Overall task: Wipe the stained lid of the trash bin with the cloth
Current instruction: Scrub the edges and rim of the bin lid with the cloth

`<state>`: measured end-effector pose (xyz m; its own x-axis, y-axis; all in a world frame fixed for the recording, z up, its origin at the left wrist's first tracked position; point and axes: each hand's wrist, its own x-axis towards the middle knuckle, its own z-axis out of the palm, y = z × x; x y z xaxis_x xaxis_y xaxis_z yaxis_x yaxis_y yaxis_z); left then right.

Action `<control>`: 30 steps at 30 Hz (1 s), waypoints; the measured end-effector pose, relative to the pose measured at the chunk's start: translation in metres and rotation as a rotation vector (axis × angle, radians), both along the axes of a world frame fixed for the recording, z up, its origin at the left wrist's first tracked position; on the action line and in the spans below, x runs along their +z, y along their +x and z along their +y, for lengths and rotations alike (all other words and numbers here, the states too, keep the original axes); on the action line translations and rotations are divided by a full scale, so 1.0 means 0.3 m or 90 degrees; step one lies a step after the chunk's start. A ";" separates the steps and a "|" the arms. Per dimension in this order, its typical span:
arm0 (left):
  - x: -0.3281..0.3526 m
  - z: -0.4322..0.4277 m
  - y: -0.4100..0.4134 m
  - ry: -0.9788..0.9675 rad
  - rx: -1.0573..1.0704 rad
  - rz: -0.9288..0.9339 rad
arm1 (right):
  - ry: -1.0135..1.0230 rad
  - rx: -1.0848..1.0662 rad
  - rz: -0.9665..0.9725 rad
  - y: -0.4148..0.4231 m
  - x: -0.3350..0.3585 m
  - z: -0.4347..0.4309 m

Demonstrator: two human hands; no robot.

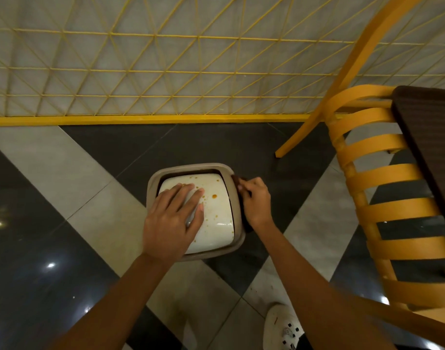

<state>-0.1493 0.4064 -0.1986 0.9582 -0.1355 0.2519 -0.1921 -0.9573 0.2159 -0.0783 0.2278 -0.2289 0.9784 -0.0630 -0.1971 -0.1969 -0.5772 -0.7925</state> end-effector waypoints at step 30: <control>-0.005 0.003 -0.002 0.009 0.003 0.015 | 0.060 -0.024 0.027 -0.066 -0.001 -0.026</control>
<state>-0.1500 0.4073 -0.2002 0.9644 -0.1338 0.2279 -0.1820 -0.9615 0.2060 -0.0979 0.2198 -0.2293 0.9663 -0.0788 -0.2450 -0.2514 -0.4915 -0.8338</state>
